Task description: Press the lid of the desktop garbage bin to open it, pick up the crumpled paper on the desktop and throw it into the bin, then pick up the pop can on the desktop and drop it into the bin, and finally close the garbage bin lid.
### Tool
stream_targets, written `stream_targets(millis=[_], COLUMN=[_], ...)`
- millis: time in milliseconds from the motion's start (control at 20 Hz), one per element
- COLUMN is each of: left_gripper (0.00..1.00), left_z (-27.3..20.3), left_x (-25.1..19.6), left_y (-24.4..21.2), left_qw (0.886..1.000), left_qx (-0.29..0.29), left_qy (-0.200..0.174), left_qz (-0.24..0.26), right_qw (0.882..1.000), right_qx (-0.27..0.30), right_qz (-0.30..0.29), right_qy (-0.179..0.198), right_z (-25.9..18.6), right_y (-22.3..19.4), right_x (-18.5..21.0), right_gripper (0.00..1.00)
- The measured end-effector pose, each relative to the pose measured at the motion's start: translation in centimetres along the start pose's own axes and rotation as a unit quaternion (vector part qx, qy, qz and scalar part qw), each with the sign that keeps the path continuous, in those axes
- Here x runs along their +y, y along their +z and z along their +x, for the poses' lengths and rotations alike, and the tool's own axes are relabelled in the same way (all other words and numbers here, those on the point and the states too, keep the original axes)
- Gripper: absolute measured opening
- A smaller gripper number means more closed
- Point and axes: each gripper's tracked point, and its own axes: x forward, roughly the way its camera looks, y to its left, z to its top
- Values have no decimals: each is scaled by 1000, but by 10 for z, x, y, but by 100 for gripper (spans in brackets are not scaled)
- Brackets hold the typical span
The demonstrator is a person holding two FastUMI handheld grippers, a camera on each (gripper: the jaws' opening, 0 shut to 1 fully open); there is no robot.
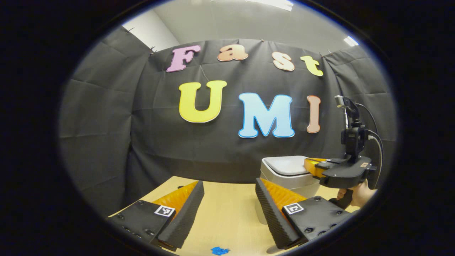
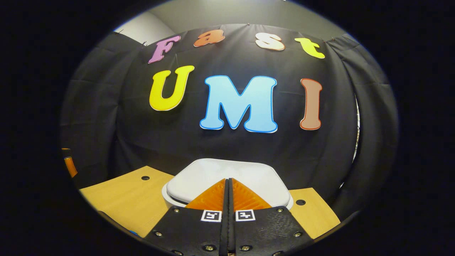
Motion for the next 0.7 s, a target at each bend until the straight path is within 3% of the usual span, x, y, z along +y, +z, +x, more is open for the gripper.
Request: stream_targets(millis=[250,350,700], left_gripper=[92,97,95], left_z=[-1,0,1], left_x=[1,0,-1], left_y=[-3,-3,-4], left_qw=[1000,1000,1000], left_qx=[5,7,8], left_qy=[9,10,3], left_qz=[-16,-19,-18], right_qw=[999,999,998], right_qx=[-40,-48,-58], right_qz=[20,23,28], right_qy=[-2,-6,-9], right_z=[-10,-15,-31], right_y=[30,38,49], right_x=[-2,-6,-7], right_gripper=[0,0,0])
